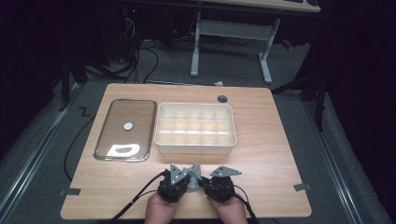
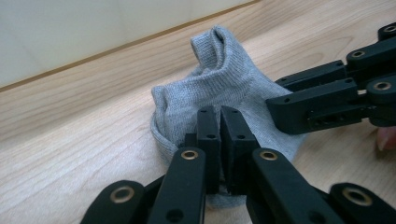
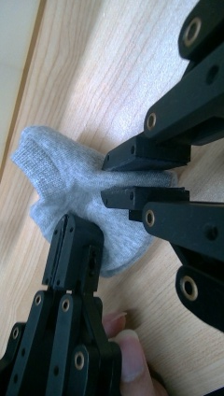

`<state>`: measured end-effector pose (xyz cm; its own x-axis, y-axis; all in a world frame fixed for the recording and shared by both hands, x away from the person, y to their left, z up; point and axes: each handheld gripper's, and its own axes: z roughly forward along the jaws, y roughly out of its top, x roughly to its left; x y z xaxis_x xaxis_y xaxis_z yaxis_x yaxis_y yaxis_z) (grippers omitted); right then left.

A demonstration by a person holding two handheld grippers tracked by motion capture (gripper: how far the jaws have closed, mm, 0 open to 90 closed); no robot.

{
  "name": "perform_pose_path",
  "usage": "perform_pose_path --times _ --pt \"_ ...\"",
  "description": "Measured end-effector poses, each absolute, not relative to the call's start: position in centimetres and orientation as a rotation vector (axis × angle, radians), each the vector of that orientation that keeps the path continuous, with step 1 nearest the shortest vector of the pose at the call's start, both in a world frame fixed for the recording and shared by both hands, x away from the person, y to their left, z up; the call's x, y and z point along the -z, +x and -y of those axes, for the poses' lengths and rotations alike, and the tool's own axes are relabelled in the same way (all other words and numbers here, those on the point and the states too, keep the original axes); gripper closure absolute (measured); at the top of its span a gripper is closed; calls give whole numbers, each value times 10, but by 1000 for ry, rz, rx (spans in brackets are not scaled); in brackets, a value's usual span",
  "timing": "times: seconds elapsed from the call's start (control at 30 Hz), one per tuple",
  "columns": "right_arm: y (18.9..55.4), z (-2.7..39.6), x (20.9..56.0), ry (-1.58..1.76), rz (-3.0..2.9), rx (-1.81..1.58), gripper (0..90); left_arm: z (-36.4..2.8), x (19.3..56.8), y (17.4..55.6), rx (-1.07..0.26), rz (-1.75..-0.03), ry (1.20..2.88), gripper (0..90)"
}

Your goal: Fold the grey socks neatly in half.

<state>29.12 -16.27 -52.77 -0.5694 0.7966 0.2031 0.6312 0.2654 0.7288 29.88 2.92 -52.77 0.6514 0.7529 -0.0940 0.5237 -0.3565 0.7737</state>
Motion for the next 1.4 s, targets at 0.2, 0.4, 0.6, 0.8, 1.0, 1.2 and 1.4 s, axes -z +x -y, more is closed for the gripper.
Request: perform_pose_path --times 0.2,0.4,0.6,0.8,1.0,1.2,1.4 --pt "288 164 523 1309 -2300 -1215 822 -26 530 301 -383 -947 2067 873" --pt "281 162 518 1242 -2279 -1227 822 -25 531 299 -381 -912 2072 874" --pt "280 156 516 1179 -2277 -1257 820 -25 532 298 -392 -906 2070 874" --pt "280 158 515 1192 -2267 -1275 760 -25 532 297 -399 -901 2065 874" --pt "284 179 510 1278 -2176 -1312 684 -26 533 297 -393 -901 2061 873" --pt "293 188 516 1361 -2160 -1237 612 -26 533 297 -391 -903 2059 873" --pt "298 185 522 1409 -2168 -1185 767 -27 532 297 -380 -904 2058 873"
